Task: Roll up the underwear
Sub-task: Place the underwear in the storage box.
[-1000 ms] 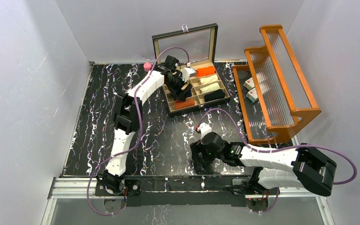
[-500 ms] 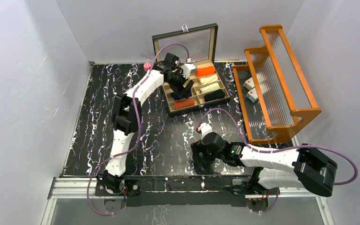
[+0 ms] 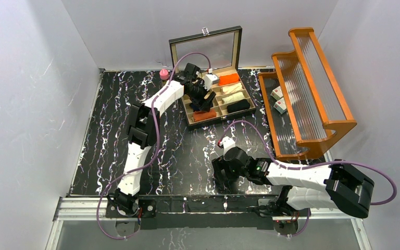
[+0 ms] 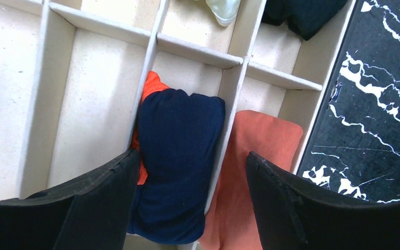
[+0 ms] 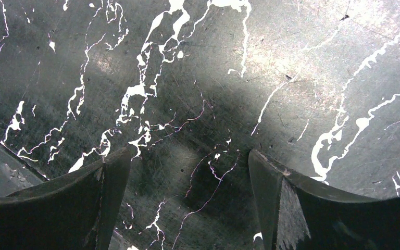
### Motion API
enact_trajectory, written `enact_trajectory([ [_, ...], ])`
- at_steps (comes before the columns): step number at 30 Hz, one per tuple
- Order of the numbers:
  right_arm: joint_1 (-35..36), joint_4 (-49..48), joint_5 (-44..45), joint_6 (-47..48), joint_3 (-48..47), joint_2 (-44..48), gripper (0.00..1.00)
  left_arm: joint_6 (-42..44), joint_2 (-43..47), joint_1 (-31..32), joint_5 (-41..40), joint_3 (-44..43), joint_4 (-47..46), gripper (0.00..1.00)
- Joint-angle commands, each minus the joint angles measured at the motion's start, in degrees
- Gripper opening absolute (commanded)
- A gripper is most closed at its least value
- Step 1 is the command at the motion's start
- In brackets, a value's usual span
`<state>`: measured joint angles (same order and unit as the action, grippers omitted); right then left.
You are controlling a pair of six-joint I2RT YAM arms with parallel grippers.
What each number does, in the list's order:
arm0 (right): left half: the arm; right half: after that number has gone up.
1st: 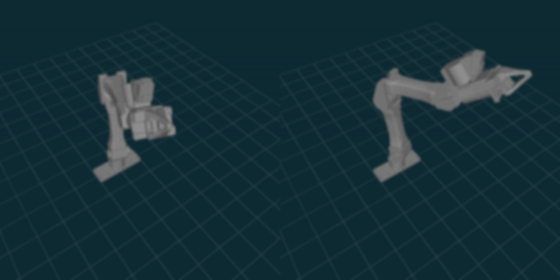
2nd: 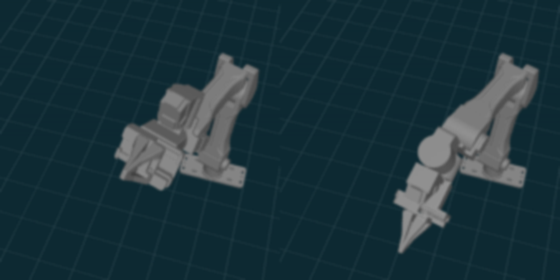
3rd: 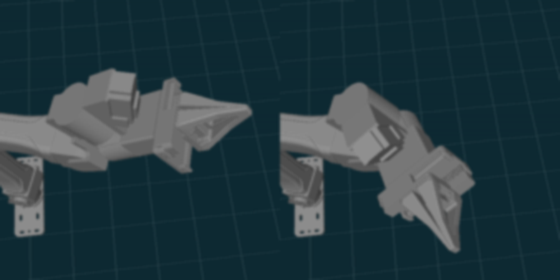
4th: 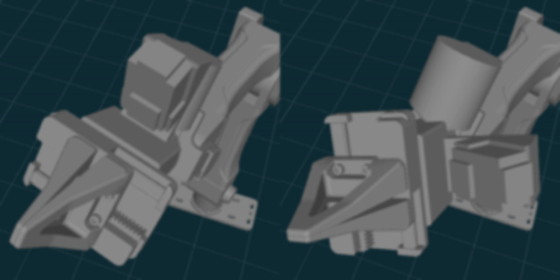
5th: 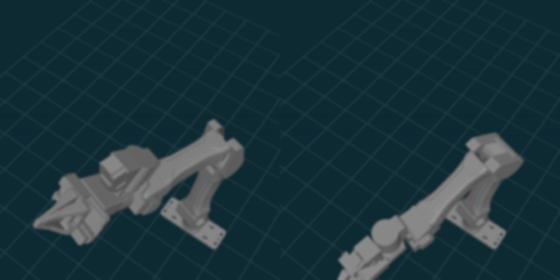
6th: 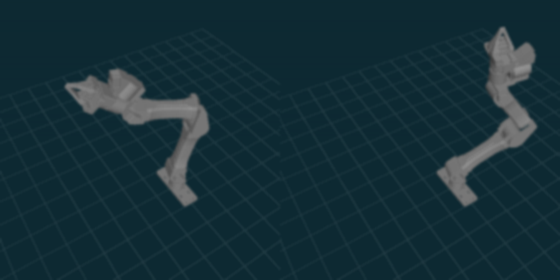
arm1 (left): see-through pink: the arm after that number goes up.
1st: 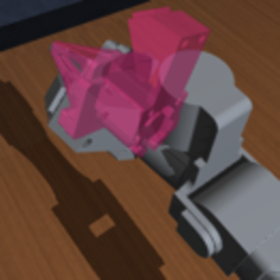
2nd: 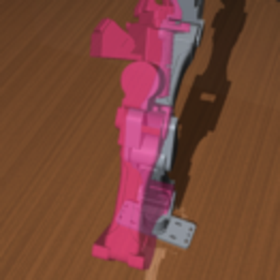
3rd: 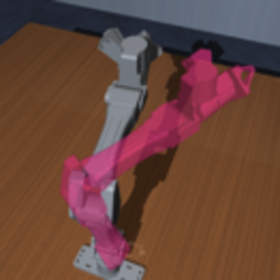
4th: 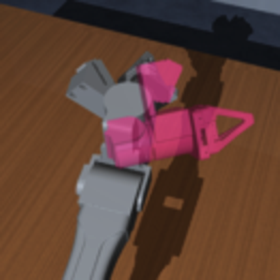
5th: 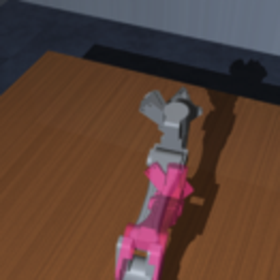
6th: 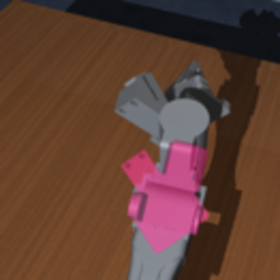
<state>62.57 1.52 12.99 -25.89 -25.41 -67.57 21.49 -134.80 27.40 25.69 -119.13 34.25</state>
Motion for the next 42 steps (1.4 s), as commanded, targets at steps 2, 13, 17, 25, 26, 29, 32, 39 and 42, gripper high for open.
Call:
enact_trajectory([
  [2,-0.35,-0.18,0.41,-0.41,-0.61,-0.18,0.91,0.33,0.49,0.20,1.16,2.93,1.50,0.69],
  [13,-0.41,1.04,0.64,0.15,-2.00,1.28,0.91,-1.03,-3.14,0.13,4.45,1.02,4.78,0.69],
  [17,-0.43,3.38,1.85,1.57,-5.09,3.12,0.91,-1.44,-3.47,0.20,6.14,1.55,5.02,0.68],
  [25,-0.56,6.77,5.26,4.68,-11.42,6.77,0.91,-1.55,2.55,0.19,3.81,-2.99,3.73,0.76],
  [26,-0.59,7.00,5.69,4.95,-11.89,7.09,0.91,-1.68,3.18,0.20,3.68,-3.49,3.40,0.77],
  [29,-0.79,8.16,7.72,5.02,-13.05,8.02,0.91,-2.17,5.63,0.16,3.48,-3.92,1.95,0.87],
  [32,-1.00,8.84,10.76,4.01,-13.36,9.06,0.92,-2.66,8.22,0.20,3.62,-3.51,0.82,0.95],
  [39,-2.61,10.18,18.20,3.57,-15.83,10.13,0.98,-5.36,15.69,0.19,3.21,1.02,-3.52,0.98],
  [42,-5.84,9.94,16.28,5.22,-17.62,9.56,0.99,-8.00,21.51,0.19,2.58,5.50,-8.92,0.98],
])
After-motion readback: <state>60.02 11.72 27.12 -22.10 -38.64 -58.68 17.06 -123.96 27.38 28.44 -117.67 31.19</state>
